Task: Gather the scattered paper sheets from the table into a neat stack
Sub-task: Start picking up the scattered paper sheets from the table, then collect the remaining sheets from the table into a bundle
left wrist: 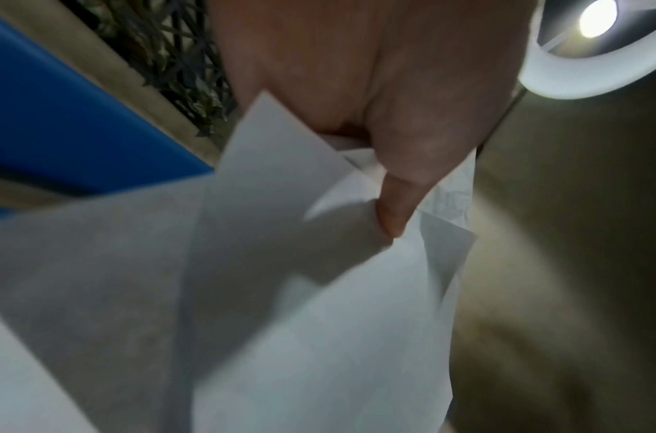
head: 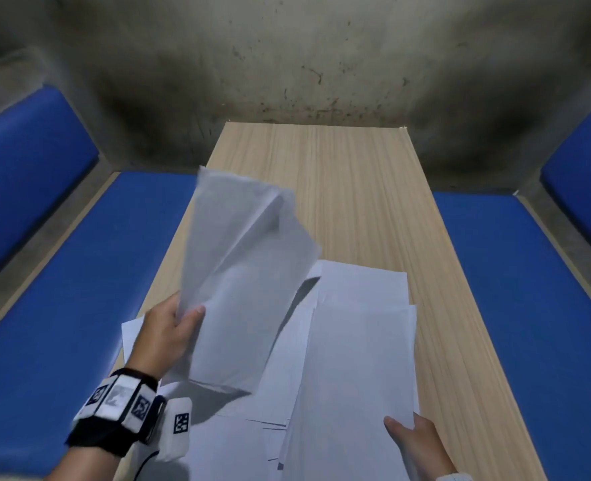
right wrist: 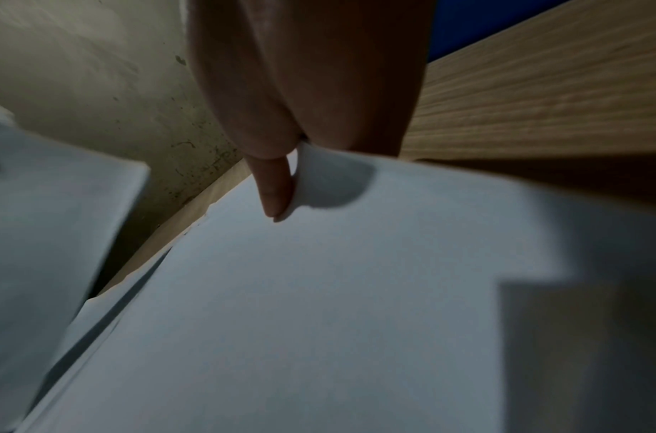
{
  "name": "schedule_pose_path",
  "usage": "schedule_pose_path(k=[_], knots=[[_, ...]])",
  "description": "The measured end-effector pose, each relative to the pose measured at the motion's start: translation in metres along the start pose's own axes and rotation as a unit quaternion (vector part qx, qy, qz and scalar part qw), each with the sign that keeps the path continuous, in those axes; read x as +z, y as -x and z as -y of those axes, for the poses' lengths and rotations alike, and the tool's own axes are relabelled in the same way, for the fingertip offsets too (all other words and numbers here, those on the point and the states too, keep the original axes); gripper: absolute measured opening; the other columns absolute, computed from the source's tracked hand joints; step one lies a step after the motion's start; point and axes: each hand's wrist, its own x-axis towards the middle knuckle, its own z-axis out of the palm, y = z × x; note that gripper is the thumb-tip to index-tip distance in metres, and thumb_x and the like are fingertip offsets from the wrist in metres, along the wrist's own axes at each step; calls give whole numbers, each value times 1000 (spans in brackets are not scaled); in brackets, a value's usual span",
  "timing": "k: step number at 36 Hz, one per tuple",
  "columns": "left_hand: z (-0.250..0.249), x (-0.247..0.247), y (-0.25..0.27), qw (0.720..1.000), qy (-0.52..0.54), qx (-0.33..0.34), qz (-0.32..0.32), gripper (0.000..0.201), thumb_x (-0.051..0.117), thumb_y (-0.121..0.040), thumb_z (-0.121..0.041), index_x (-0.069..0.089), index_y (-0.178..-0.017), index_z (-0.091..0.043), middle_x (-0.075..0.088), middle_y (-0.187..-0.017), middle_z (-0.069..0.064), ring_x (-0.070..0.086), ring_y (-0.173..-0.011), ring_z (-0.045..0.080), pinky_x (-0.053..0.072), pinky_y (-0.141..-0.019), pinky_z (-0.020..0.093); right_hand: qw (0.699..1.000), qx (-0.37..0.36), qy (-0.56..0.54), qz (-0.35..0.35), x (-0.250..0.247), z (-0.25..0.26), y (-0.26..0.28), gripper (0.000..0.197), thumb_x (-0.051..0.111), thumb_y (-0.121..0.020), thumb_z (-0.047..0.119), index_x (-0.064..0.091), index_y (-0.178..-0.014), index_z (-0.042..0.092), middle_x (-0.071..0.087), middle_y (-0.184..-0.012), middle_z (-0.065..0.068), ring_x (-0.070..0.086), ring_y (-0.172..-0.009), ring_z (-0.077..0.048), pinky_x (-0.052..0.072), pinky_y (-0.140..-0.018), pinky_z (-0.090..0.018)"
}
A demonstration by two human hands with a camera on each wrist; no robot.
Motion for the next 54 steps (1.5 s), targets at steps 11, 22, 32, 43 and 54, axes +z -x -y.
schedule_pose_path(k=[11,22,32,43,54], knots=[[-20,54,53,968,219,-118,14,21,70,-85,-2,66,-103,-11,75,-95,1,73,-85,4,57,-75,18,1000,13,-8,17,-5,-3,-3,38,70,-68,17,70,-104,3,77,-97,-9,71,-93,-30,50,-95,-52],[6,179,107,944,179,-233,147,57,65,-77,-7,52,-131,-24,68,-114,-3,66,-96,10,51,-70,7,981,87,-174,-21,2,20,17,43,48,-83,65,62,-83,24,72,-71,9,69,-72,-5,50,-81,-43],[28,158,95,973,-34,-216,80,12,58,-87,-35,61,-89,-24,65,-90,-5,62,-82,15,54,-76,30,999,25,-42,-11,7,10,12,28,55,-86,-12,57,-114,-14,68,-90,-16,63,-80,-29,45,-90,-45],[99,95,48,926,-197,-323,15,65,68,-84,-42,42,-134,-10,53,-132,14,49,-122,34,42,-97,46,1000,19,-10,-21,8,11,16,10,60,-85,-5,64,-92,1,70,-93,-18,65,-89,-35,47,-94,-49],[114,65,94,946,-117,-301,-11,19,53,-94,-16,58,-78,-9,61,-71,2,53,-60,16,38,-51,24,999,0,43,-31,7,21,25,8,61,-86,-4,61,-86,4,64,-81,-6,58,-73,-21,42,-86,-36]])
